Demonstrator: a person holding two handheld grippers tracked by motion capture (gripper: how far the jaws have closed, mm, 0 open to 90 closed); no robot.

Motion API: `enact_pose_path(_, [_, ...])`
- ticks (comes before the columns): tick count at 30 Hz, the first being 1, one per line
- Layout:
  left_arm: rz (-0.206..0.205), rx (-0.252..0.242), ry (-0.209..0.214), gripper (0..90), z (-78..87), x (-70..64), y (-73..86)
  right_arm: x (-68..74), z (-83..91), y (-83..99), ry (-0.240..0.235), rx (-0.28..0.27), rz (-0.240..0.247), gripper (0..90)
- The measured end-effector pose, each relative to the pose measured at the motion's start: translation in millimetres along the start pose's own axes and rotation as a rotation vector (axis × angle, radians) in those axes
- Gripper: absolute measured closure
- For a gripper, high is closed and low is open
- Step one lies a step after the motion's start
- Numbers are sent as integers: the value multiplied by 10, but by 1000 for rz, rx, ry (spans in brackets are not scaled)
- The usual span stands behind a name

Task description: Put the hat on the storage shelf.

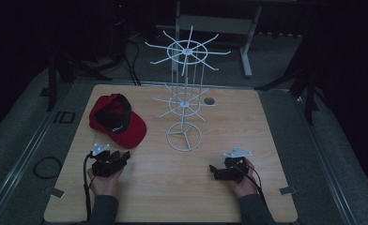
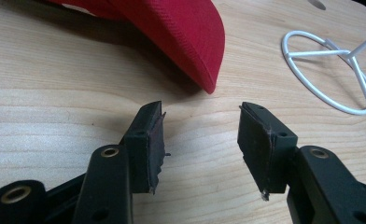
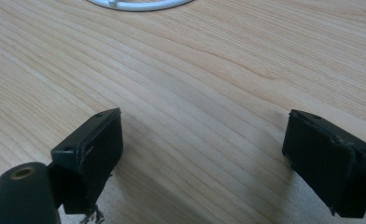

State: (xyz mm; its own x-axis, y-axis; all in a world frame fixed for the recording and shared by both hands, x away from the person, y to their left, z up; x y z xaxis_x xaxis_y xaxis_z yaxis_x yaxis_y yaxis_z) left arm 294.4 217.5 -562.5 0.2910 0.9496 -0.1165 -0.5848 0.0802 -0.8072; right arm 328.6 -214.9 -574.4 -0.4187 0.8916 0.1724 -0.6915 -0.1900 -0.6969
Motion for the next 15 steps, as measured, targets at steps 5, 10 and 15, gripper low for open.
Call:
enact_pose_path(5, [-3,2,2,506,2,0,-4,0,0,0,0,0,0,121])
enact_pose_path(10, [1,-8,7,501,25,7,-23,0,0,0,0,0,0,121])
enact_pose_path(15, [7,2,6,502,20,7,-34,0,1,0,0,1,0,121])
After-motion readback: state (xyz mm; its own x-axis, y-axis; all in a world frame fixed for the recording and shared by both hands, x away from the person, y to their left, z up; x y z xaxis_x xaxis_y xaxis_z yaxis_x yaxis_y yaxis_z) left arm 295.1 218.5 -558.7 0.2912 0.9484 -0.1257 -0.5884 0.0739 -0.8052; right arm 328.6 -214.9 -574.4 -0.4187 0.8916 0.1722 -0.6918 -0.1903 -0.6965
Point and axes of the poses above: each handheld gripper's, and its own axes: z roughly backward along the jaws, y roughly out of its underside, x roughly to its left, the point moved 1 cm from there along -z, roughly forward along the jaws, and after that the axes turned 15 degrees about -z, right-handed, at the moved point
